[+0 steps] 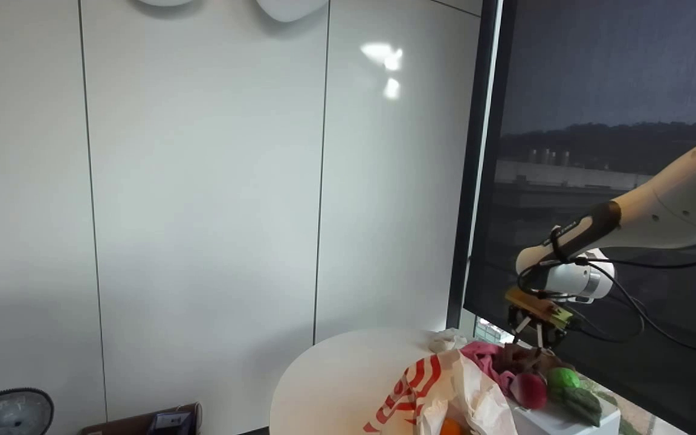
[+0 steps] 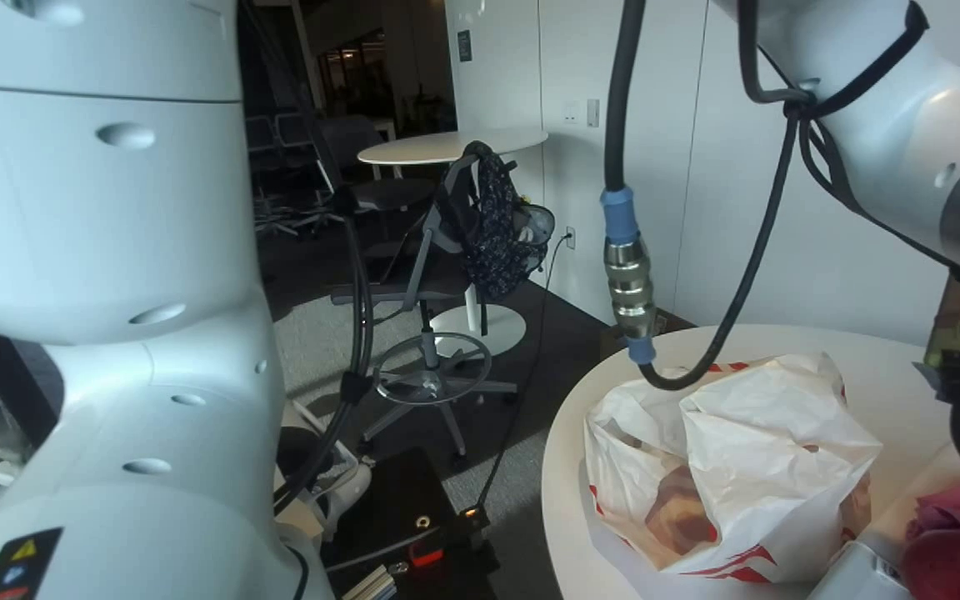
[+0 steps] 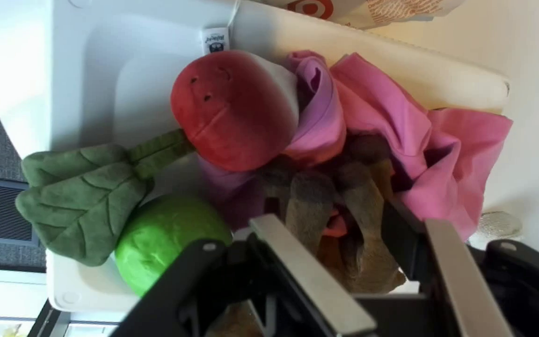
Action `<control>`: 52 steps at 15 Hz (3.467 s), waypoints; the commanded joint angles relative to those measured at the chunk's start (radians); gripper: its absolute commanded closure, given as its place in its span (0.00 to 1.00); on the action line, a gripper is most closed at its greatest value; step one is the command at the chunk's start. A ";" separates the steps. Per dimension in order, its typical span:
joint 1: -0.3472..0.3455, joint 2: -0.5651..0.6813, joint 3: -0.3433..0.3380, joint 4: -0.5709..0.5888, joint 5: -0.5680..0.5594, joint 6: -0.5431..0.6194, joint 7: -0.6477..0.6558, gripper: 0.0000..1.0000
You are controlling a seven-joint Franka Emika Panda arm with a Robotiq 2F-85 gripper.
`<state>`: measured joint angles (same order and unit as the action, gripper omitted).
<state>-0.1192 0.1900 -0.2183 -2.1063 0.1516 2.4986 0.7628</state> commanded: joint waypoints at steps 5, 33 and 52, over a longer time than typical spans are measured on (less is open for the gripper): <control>0.097 -0.140 0.040 -0.027 -0.274 -0.093 0.147 0.00; 0.187 -0.058 0.285 -0.326 -0.011 -0.306 -0.256 0.00; 0.288 0.324 0.089 -0.152 -0.193 0.134 -0.202 0.00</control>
<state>0.1310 0.4707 -0.0932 -2.2957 -0.0149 2.5872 0.5268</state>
